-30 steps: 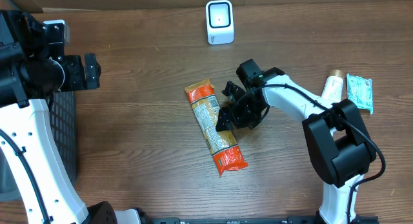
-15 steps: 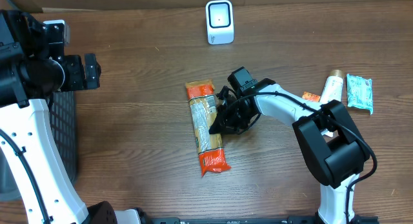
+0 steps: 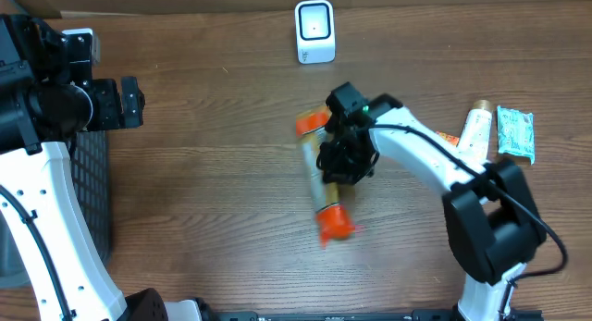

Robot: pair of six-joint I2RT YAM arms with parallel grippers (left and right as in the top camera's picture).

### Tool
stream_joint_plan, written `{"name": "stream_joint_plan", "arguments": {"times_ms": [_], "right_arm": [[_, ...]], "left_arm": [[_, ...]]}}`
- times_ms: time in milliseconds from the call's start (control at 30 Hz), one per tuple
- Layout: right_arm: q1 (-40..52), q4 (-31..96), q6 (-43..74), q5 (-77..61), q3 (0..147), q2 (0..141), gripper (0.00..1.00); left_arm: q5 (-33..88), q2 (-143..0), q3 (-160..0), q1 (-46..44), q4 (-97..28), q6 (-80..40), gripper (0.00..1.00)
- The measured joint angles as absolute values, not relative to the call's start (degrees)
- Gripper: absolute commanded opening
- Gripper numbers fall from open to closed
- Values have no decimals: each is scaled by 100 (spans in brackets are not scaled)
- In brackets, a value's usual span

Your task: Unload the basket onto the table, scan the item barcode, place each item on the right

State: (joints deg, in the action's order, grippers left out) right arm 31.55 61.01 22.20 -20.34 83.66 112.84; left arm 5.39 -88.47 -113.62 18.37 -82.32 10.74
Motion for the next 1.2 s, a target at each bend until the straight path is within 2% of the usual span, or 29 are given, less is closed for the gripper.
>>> {"name": "stream_joint_plan", "arguments": {"times_ms": [100, 233, 467, 667, 767, 800, 833, 900, 967, 1200], "right_arm": [[3293, 6766, 2248, -860, 8884, 11146, 4], [3704, 6921, 2274, 543, 9120, 11054, 4], [4453, 6921, 2316, 1658, 9120, 11552, 4], [5009, 6897, 2327, 2021, 9120, 11955, 23], [5339, 6812, 2344, 2051, 9124, 11955, 26], [5439, 6799, 2355, 2038, 9129, 11955, 29], [5557, 6775, 2351, 2027, 9131, 11955, 35], [5732, 6751, 2357, 1975, 9139, 11955, 60], [5835, 6746, 2394, 1925, 9148, 11955, 69], [5518, 6838, 2167, 1802, 9150, 11955, 77]], "left_arm": [[539, -8847, -11362, 1837, -8232, 1074, 100], [539, -8847, -11362, 1837, -8232, 1074, 100], [539, -8847, -11362, 1837, -8232, 1074, 100], [541, -8847, -11362, 1837, -8232, 1074, 100], [539, -8847, -11362, 1837, -8232, 1074, 100], [539, -8847, -11362, 1837, -8232, 1074, 100], [539, -8847, -11362, 1837, -8232, 1074, 100], [539, -8847, -11362, 1837, -8232, 1074, 100], [541, -8847, -11362, 1837, -8232, 1074, 100], [539, -8847, -11362, 1837, -8232, 1074, 100]]}}
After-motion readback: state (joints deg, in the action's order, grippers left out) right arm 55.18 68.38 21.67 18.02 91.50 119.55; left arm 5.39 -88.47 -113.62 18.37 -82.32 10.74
